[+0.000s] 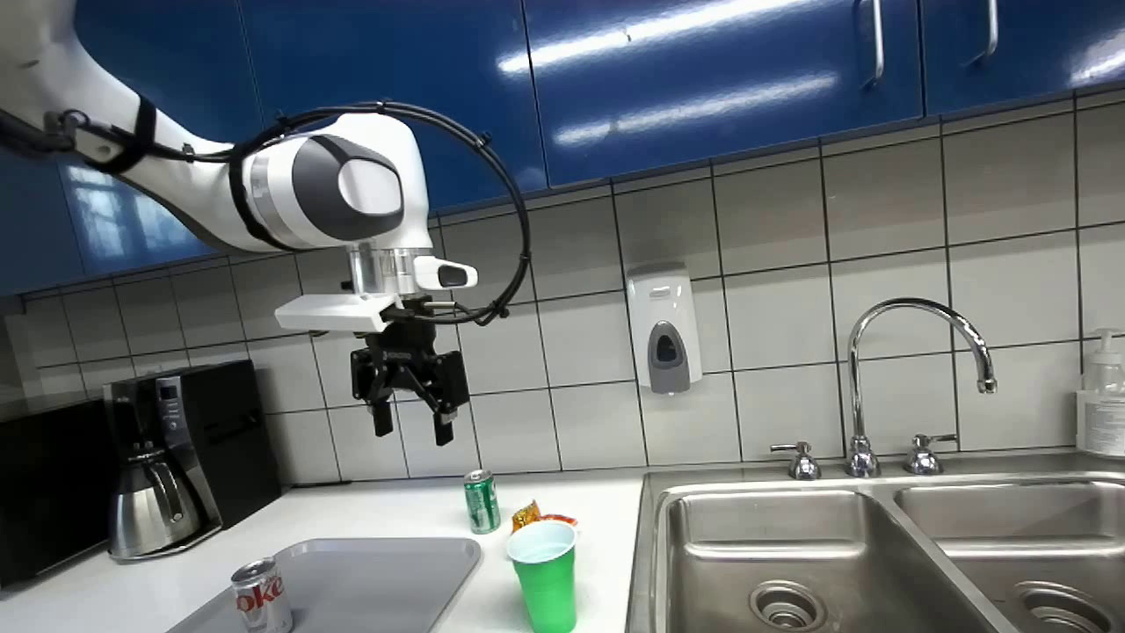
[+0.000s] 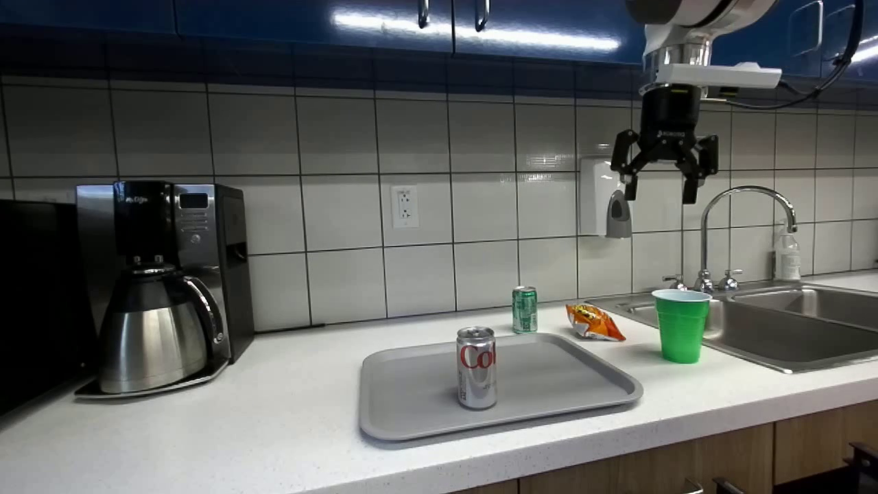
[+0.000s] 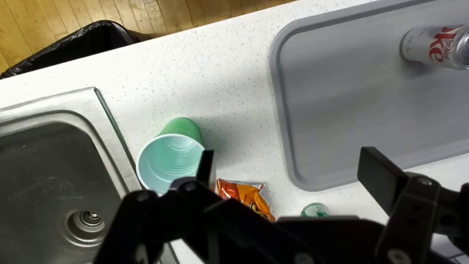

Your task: Put the green can on the tray

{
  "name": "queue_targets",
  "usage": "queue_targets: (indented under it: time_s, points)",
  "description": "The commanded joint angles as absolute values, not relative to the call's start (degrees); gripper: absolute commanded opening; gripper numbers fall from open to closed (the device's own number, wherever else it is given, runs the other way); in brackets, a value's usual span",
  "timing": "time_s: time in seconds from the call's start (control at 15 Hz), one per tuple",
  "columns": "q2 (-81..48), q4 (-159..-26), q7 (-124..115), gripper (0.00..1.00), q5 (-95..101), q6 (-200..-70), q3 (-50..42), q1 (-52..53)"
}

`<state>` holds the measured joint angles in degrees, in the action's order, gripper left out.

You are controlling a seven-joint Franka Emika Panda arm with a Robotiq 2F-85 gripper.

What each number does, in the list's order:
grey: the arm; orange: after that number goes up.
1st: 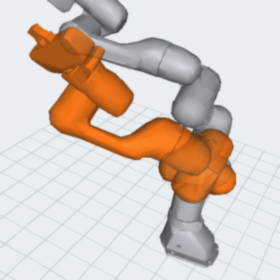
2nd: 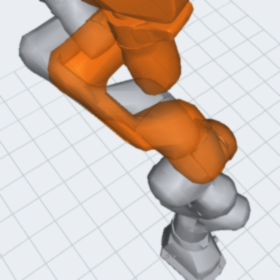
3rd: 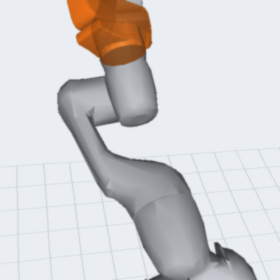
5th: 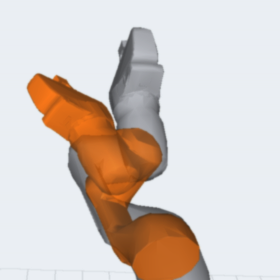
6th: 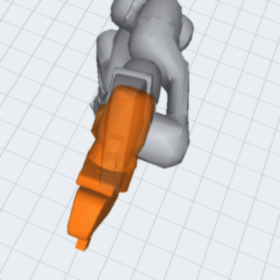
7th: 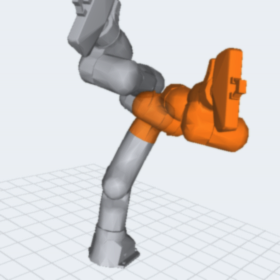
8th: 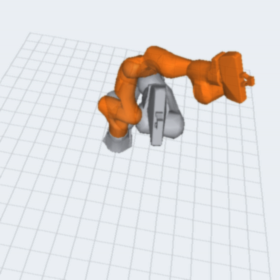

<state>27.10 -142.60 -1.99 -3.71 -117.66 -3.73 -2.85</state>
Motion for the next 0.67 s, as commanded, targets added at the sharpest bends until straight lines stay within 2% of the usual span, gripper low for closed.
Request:
queue_targets:
  time_s: [0.0, 0.6]
  points:
    - [22.19, -140.76, 1.75, 1.0, -3.37, -119.2, -4.18, -2.59]
    - [10.82, -136.67, 3.58, 1.0, -2.97, -124.82, -2.6, -1.21]
